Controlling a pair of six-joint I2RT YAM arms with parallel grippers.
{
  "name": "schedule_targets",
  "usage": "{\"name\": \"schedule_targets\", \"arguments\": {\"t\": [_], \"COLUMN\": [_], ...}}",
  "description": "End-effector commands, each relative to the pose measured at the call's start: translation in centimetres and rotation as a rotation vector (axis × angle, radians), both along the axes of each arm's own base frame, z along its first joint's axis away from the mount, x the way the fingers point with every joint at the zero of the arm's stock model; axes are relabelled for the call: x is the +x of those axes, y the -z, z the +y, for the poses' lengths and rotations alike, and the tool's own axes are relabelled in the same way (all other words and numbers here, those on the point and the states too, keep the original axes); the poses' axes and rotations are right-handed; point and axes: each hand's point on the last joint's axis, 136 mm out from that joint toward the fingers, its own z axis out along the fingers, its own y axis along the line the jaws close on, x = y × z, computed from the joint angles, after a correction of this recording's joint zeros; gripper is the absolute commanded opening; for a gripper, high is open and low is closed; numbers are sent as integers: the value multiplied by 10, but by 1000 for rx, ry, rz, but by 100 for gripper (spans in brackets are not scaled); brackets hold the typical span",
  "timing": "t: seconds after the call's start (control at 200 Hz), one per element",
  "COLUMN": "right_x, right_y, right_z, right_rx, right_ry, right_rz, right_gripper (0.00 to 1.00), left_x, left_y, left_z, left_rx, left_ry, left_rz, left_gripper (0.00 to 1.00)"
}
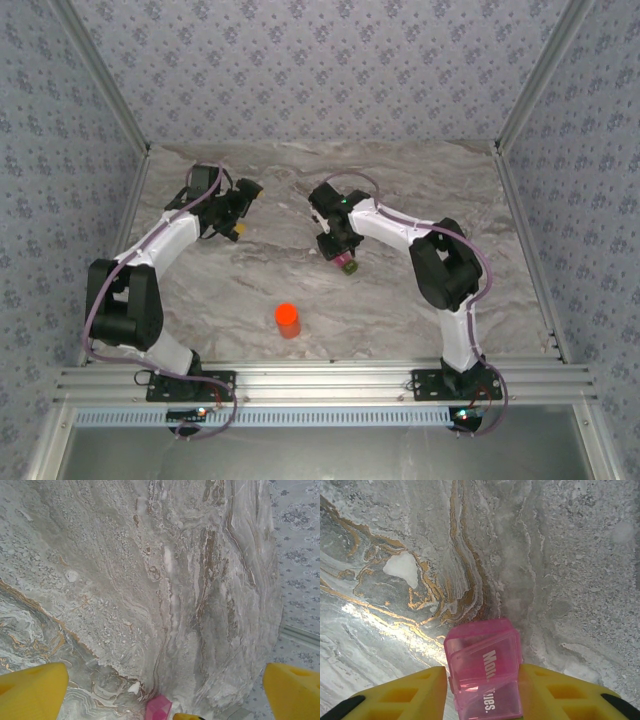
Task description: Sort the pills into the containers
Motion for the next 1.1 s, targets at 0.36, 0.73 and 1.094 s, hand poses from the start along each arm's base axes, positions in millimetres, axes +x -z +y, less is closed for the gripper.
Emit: {"name": "schedule_targets", "arguments": {"t": [0.36, 0.73, 1.094], "right_x": [6, 18, 25], "right_y": [-4, -35, -32], "right_z": [-4, -11, -13], "right_rx": [-2, 18, -6], "right_ry": [11, 74, 115], "right_rz": [4, -79, -95], "right_gripper": [6, 0, 0], "left_x": [5, 9, 7], "left_y": [-4, -7, -2], "left_z": [-4, -23, -49], "left_rx": [-22, -43, -58], "left_ry": [6, 116, 239], "left_rz": [-11, -25, -21], "left_gripper": [100, 100, 100]}}
